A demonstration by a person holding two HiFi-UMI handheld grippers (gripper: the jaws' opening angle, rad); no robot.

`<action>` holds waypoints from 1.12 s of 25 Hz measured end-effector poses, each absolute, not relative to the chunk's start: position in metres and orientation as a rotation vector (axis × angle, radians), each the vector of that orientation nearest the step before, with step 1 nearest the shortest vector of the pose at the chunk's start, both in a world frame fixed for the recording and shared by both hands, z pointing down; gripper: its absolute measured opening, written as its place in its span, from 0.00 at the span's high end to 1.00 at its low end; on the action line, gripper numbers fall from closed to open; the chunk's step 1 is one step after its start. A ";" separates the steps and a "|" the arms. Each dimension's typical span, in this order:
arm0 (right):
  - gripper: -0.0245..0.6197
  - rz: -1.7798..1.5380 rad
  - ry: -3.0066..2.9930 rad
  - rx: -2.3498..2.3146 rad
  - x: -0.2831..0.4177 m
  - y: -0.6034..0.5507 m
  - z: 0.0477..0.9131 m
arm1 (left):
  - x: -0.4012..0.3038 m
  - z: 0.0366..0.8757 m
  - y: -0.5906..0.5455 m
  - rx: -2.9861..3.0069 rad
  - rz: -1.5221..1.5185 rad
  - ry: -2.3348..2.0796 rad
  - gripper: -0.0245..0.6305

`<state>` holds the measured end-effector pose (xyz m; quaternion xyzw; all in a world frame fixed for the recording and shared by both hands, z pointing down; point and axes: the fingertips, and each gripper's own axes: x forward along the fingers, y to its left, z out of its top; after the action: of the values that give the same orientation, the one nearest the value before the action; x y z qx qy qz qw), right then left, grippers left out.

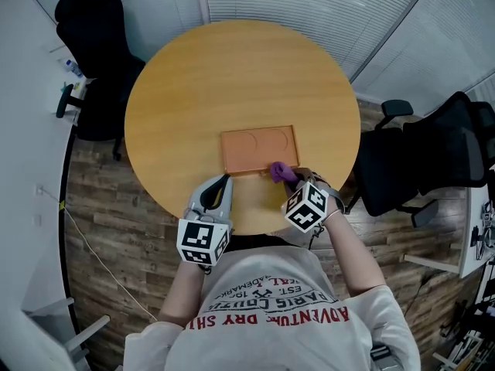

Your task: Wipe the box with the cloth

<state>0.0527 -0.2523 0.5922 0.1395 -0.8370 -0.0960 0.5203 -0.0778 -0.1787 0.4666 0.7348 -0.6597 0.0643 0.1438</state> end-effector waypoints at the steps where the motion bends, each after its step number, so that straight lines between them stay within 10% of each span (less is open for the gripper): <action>1: 0.86 -0.208 -2.056 0.380 0.047 -0.257 0.577 | -0.078 0.463 -0.180 2.122 0.188 -1.910 0.95; 28: 0.87 -0.027 -2.817 0.855 0.026 -0.259 0.388 | -0.103 0.369 -0.173 2.148 0.056 -2.141 0.95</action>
<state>0.0262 -0.2587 0.3878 0.2889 -0.9522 -0.0090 0.0986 -0.1032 -0.1735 0.3694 0.7072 -0.7047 0.0186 0.0542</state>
